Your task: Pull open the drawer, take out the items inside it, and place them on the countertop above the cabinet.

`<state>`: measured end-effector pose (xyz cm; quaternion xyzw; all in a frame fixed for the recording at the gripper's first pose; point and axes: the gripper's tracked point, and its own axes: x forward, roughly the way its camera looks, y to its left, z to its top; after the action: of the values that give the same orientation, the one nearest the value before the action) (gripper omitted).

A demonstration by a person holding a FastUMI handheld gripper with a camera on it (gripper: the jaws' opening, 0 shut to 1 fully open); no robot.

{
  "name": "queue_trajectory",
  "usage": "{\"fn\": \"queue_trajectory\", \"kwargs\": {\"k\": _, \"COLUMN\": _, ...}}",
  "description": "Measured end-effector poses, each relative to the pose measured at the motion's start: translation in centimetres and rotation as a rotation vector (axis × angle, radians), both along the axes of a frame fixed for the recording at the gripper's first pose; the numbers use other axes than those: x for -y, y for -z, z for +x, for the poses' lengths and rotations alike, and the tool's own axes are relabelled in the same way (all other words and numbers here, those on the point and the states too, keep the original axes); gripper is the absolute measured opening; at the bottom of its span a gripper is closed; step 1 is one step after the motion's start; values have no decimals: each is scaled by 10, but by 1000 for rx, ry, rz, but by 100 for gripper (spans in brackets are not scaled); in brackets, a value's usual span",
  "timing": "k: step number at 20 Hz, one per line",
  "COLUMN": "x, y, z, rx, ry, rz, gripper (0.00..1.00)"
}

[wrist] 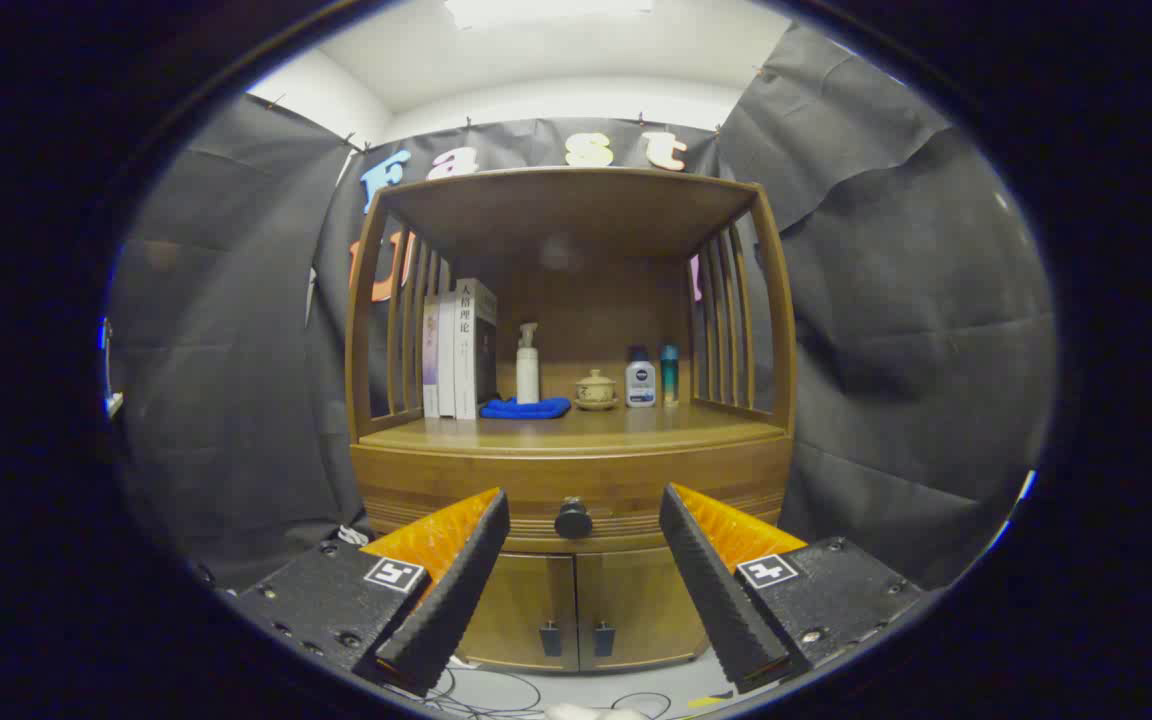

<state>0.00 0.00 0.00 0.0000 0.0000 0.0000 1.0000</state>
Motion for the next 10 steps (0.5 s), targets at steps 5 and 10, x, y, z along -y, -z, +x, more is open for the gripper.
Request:
{"fn": "queue_trajectory", "kwargs": {"k": 5, "x": -1, "y": 2, "z": 0, "rx": -4, "ry": -3, "rz": -11, "gripper": 99}}
{"fn": "queue_trajectory", "kwargs": {"k": 10, "x": -4, "y": 11, "z": 9, "rx": -29, "ry": -15, "rz": -11, "gripper": 99}}
